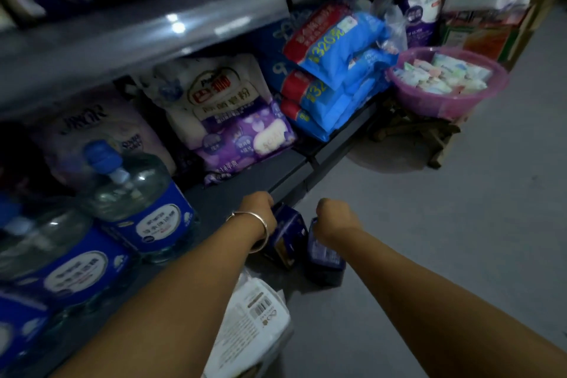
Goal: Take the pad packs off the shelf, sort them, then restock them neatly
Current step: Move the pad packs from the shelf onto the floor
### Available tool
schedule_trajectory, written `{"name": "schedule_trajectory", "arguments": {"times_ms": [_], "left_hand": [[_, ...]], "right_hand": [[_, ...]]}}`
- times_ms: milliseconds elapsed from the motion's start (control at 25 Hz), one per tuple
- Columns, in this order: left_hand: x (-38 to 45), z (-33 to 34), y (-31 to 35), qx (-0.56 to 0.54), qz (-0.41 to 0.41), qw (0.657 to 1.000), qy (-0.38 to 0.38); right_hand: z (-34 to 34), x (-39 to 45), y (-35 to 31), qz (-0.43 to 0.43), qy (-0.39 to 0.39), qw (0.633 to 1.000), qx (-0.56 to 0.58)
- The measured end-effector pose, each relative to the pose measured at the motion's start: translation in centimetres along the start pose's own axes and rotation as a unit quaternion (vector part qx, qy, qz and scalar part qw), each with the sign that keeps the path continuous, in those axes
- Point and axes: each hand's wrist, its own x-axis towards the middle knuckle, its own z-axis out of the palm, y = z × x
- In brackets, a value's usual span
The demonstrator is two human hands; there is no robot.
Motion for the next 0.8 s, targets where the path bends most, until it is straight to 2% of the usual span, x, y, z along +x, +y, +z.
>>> {"name": "schedule_trajectory", "arguments": {"times_ms": [240,440,640,800], "left_hand": [[-8.3,-10.5,-1.9,-0.075,0.025,0.989,0.128],[-16.5,-18.6,-4.6,-0.098,0.065,0.969,0.216],[-23.0,-24.8,-7.1,-0.112,0.083,0.948,0.285],[-25.4,-28.1,-9.6,-0.116,0.084,0.937,0.32]], "right_hand": [[-6.2,-6.9,-9.3,-0.156,0.084,0.984,0.015],[-9.9,-14.7,-17.2,-0.239,0.13,0.962,0.021],[-11.6,-20.9,-23.2,-0.29,0.169,0.941,0.031],[-11.9,-23.6,-27.0,-0.324,0.164,0.93,0.053]]}}
